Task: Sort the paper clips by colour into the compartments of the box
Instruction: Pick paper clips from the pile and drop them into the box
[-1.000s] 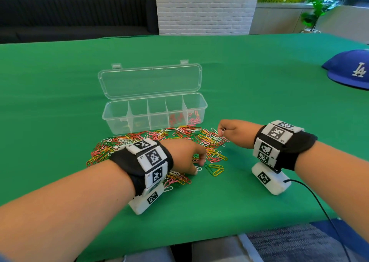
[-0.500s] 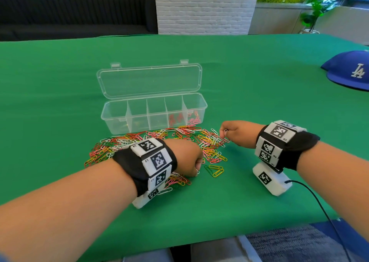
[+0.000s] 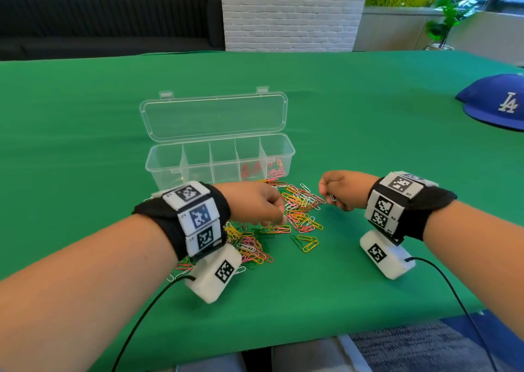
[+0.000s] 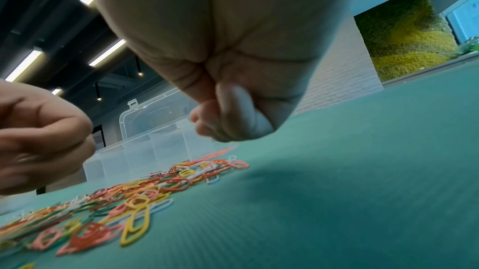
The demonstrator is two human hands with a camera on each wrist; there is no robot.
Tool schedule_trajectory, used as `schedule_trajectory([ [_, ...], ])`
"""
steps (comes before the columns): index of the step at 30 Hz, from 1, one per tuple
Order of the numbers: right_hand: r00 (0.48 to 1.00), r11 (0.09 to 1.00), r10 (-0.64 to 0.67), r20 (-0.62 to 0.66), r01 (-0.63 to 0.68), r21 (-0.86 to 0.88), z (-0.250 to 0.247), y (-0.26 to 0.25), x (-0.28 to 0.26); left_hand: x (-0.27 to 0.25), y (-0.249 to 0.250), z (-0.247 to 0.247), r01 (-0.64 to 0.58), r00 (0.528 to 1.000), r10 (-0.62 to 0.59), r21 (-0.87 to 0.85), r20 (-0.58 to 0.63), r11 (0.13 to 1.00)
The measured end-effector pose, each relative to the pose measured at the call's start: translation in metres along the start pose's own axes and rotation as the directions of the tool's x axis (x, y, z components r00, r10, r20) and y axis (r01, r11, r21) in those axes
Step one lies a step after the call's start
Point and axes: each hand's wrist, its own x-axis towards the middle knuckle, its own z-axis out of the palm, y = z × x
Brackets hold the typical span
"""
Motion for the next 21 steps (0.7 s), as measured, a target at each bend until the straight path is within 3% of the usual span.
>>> schedule_trajectory([
  [3, 1.000, 0.999, -0.010, -0.002, 0.010, 0.046, -0.002, -0.001, 0.002, -0.002, -0.004, -0.003, 0.063, 0.997, -0.075, -0.408, -0.014, 0.911],
  [6, 1.000, 0.999, -0.008, 0.015, 0.008, 0.041, -0.002, -0.001, 0.003, -0.005, -0.009, -0.005, 0.105, 0.991, -0.134, -0.592, -0.005, 0.799],
  [17, 0.996, 0.993, -0.086, -0.008, 0.085, -0.081, -0.001, -0.006, 0.000, -0.013, -0.021, -0.012, 0.117, 0.978, -0.209, -0.803, -0.010, 0.585],
  [21, 0.994, 0.953, -0.096, -0.043, 0.080, -0.292, -0.002, -0.014, 0.000, -0.016, -0.025, -0.013, 0.149, 0.968, -0.250, -0.824, 0.009, 0.547],
])
